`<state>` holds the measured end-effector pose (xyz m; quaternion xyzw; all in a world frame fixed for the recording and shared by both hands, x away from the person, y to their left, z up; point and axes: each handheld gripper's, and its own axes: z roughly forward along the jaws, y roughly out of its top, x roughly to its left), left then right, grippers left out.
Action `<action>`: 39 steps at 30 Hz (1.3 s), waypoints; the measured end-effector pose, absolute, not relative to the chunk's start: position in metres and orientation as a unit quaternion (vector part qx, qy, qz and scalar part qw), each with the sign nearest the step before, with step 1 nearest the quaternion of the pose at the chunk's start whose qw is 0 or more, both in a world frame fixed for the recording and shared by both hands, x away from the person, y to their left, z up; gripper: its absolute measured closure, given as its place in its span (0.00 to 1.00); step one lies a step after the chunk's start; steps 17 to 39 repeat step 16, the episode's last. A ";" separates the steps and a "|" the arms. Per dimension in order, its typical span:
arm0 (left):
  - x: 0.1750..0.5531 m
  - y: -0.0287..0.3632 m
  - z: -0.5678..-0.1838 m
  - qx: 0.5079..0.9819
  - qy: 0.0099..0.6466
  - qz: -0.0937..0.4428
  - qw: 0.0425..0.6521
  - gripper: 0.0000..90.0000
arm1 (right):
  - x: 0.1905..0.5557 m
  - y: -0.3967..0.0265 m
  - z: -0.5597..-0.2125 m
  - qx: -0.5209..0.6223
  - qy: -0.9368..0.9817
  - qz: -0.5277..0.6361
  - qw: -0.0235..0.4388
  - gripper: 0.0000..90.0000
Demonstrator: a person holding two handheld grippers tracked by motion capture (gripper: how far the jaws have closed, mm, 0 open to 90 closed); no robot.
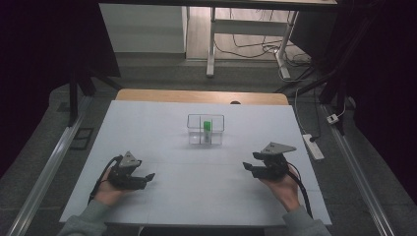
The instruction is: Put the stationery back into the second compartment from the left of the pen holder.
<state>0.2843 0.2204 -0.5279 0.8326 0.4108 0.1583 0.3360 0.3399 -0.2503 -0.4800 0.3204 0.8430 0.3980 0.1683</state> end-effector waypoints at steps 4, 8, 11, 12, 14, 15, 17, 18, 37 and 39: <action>0.284 0.220 -0.528 0.831 0.412 0.160 0.337 0.30 | 0.333 -0.263 -0.483 0.324 0.839 0.404 0.166 0.46; 0.284 0.221 -0.527 0.831 0.411 0.162 0.338 0.30 | 0.327 -0.271 -0.485 0.323 0.839 0.405 0.167 0.46; 0.284 0.220 -0.527 0.831 0.411 0.163 0.338 0.30 | 0.325 -0.273 -0.487 0.324 0.838 0.406 0.165 0.45; 0.284 0.220 -0.527 0.831 0.411 0.163 0.338 0.30 | 0.325 -0.274 -0.488 0.322 0.840 0.404 0.167 0.45; 0.284 0.220 -0.526 0.830 0.411 0.163 0.340 0.30 | 0.325 -0.273 -0.488 0.320 0.840 0.405 0.169 0.45; 0.284 0.220 -0.526 0.830 0.411 0.163 0.340 0.30 | 0.325 -0.273 -0.488 0.319 0.840 0.405 0.169 0.44; 0.284 0.220 -0.526 0.829 0.411 0.163 0.341 0.30 | 0.325 -0.273 -0.488 0.318 0.840 0.405 0.171 0.44; 0.284 0.220 -0.526 0.829 0.411 0.163 0.341 0.30 | 0.325 -0.273 -0.488 0.318 0.840 0.405 0.171 0.44; 0.284 0.220 -0.526 0.829 0.411 0.163 0.341 0.30 | 0.325 -0.273 -0.488 0.318 0.840 0.405 0.171 0.44; 0.284 0.220 -0.526 0.829 0.411 0.163 0.341 0.30 | 0.325 -0.273 -0.488 0.318 0.840 0.405 0.171 0.44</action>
